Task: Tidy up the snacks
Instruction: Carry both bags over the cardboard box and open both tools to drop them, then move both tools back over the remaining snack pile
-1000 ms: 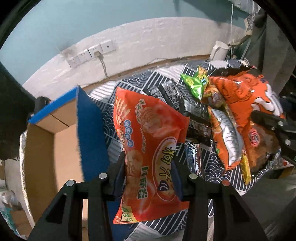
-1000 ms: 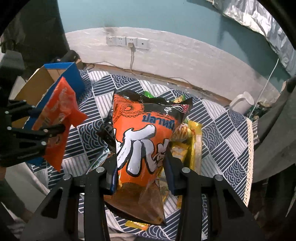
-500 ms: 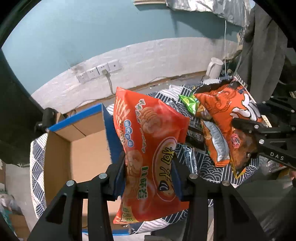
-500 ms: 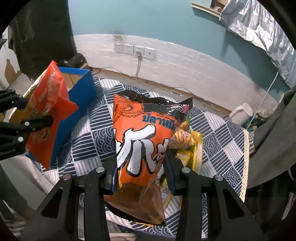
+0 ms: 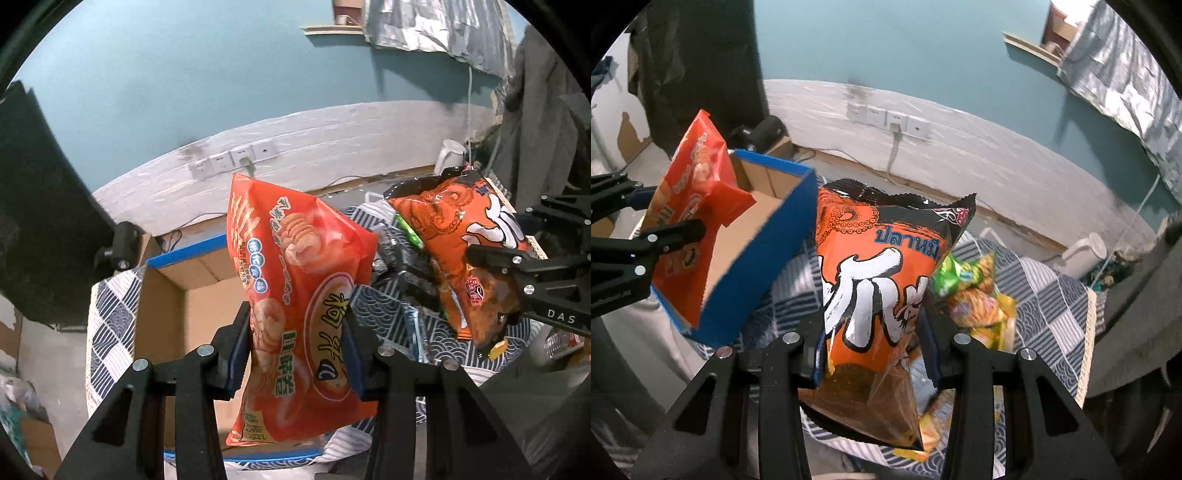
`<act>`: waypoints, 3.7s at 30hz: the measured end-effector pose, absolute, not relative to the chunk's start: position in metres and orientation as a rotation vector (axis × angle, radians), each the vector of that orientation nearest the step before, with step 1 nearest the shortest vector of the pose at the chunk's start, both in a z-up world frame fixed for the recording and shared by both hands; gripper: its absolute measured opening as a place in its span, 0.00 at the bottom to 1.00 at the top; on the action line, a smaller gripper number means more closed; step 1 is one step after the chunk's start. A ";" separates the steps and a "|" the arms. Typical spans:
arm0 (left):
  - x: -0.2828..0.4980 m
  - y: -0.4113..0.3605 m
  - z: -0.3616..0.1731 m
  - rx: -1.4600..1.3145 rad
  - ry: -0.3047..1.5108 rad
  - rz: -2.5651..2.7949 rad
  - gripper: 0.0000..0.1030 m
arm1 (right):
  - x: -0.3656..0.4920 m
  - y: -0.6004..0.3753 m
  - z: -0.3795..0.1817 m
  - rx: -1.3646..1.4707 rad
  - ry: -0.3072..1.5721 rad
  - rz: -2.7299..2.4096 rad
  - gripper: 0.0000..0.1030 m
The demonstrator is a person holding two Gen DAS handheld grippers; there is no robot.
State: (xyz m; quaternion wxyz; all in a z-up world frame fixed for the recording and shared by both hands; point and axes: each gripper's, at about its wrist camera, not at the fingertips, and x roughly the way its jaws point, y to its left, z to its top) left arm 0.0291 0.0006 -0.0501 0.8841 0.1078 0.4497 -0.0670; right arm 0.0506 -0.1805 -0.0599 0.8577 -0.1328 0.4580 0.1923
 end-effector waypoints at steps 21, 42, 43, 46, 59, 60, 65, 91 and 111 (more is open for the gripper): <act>0.033 0.118 -0.074 0.185 0.963 0.079 0.44 | 0.077 -0.040 -0.082 -0.382 1.010 0.605 0.38; 0.044 0.161 -0.110 0.131 1.058 0.135 0.62 | 0.089 0.028 -0.106 -0.436 1.079 0.639 0.50; 0.043 0.161 -0.110 0.139 1.053 0.143 0.67 | 0.089 0.028 -0.103 -0.433 1.067 0.634 0.54; 0.043 0.161 -0.106 0.161 1.036 0.160 0.77 | 0.087 0.026 -0.097 -0.446 1.037 0.622 0.66; 0.039 0.144 -0.092 0.185 1.002 0.133 0.77 | 0.081 -0.007 -0.073 -0.418 0.986 0.581 0.68; 0.039 0.141 -0.091 0.187 1.001 0.128 0.77 | 0.081 -0.011 -0.072 -0.412 0.986 0.579 0.68; 0.040 0.120 -0.085 0.209 0.989 0.094 0.77 | 0.078 -0.032 -0.068 -0.404 0.977 0.555 0.68; 0.051 -0.002 -0.084 0.367 0.990 -0.061 0.77 | 0.051 -0.172 -0.074 -0.349 0.989 0.402 0.71; 0.078 -0.087 -0.131 0.437 1.097 -0.160 0.77 | 0.072 -0.321 -0.108 -0.196 1.092 0.159 0.71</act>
